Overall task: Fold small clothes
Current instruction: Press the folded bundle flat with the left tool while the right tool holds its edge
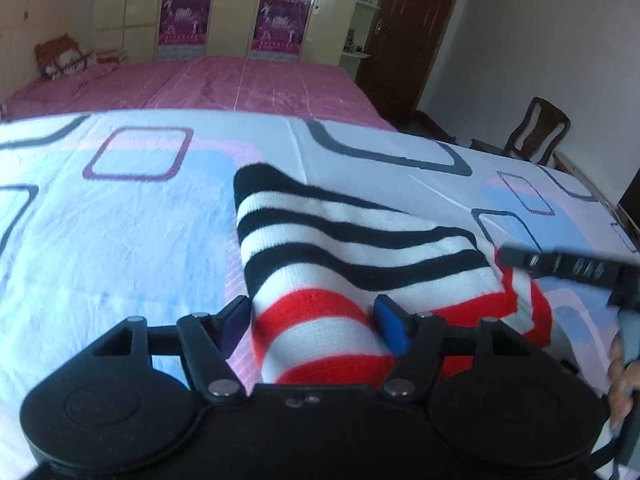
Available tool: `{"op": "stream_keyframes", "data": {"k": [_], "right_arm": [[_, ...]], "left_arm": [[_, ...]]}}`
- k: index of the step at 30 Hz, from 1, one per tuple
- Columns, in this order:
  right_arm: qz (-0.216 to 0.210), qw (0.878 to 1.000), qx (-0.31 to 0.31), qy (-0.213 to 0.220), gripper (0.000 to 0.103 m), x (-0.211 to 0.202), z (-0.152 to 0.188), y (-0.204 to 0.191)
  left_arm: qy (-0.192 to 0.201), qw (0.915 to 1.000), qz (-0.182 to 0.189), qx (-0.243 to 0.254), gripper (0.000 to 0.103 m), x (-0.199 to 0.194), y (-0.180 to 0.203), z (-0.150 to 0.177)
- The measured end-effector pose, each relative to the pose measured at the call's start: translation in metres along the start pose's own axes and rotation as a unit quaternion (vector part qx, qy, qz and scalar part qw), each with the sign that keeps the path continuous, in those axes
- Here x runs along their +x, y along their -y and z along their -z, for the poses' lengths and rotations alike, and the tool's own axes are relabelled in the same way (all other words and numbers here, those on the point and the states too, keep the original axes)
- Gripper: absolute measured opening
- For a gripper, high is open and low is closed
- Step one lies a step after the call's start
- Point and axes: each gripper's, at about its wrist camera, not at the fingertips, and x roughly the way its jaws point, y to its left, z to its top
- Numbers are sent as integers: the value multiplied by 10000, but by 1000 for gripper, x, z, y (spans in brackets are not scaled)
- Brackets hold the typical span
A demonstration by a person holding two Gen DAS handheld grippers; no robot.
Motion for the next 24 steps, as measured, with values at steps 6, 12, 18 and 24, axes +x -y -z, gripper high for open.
{"op": "stream_keyframes", "data": {"k": [6,12,18,24], "right_arm": [[25,10000,-26,30,25,-4,2,1],[-305,9990,31,327,25,-49,8,-3],[-648,9971,-165,377,25,-95,29,-18],[-631,9974,-326,131,25,-119,71,-28]], "left_arm": [[-83,9999,-35,-145,74,-3,-4,-1],[39,10000,30,-56,72,-27,3,4],[192,9994,221,184,72,-63,11,17],[72,9990,378,234,70,-86,16,46]]}}
